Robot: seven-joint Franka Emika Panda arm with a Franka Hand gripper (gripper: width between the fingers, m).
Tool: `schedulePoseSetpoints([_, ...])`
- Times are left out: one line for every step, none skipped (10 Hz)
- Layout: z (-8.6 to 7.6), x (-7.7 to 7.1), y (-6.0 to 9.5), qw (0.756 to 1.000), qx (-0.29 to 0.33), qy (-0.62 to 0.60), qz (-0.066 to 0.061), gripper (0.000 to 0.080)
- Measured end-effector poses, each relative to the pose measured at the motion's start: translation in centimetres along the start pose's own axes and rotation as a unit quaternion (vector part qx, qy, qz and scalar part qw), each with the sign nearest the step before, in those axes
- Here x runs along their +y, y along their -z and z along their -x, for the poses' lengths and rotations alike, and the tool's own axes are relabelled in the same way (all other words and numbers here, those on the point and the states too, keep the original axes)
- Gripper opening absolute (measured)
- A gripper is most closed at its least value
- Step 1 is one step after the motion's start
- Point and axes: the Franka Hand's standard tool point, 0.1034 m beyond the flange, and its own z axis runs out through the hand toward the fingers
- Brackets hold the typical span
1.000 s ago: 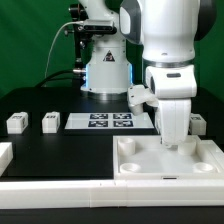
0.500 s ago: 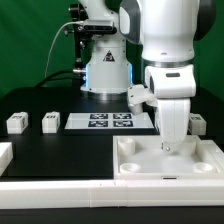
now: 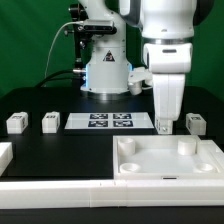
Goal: Assemble one leg
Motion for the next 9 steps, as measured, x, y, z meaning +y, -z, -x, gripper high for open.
schedulePoseSetpoints([0.17,-0.54,0.41,1.000,-0.001,-0.019,0.003,0.0649])
schedulePoseSetpoints([0.35,-0.95,0.68,1.000,-0.002,-0.028,0.004,0.0649])
schedulePoseSetpoints([0.46,-0.91,0.86,1.000,-0.002,-0.030,0.005,0.0649])
schedulePoseSetpoints([0.46,-0.93,0.79,0.999,-0.002,-0.039,0.004,0.0649])
schedulePoseSetpoints([0.46,-0.94,0.78,0.998,-0.002,-0.057,0.004,0.0649])
schedulePoseSetpoints([0.46,-0.94,0.76,0.998,-0.002,-0.064,0.004,0.0649])
schedulePoseSetpoints([0.44,-0.96,0.74,0.996,-0.002,-0.091,0.004,0.0649])
schedulePoseSetpoints([0.36,-0.98,0.74,0.987,-0.001,-0.164,0.003,0.0649])
schedulePoseSetpoints([0.37,-1.04,0.70,0.975,0.000,-0.221,0.002,0.0649])
